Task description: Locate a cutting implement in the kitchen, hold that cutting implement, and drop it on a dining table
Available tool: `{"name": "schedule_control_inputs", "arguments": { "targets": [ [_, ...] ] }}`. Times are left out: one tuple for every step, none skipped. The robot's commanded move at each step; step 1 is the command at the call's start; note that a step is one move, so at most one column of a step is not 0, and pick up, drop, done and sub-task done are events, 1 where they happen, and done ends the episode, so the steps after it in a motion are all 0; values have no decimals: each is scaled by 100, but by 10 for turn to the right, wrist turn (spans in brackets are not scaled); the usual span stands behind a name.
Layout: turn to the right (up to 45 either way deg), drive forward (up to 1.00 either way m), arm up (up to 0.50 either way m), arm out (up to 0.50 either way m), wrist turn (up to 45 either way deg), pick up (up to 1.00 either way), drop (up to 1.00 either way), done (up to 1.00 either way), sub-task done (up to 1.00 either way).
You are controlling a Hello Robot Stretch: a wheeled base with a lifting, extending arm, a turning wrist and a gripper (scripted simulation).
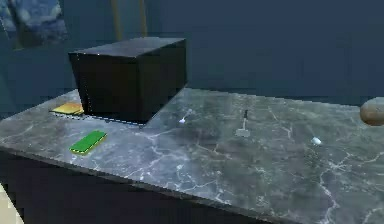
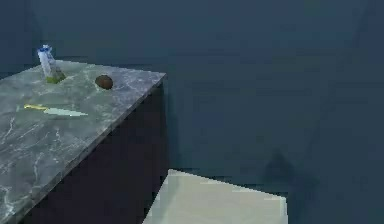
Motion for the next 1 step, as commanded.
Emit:
{"name": "schedule_control_inputs", "arguments": {
  "targets": [
    [-330, 0, 0, 0, 0, 0, 0, 0, 0]
  ]
}}
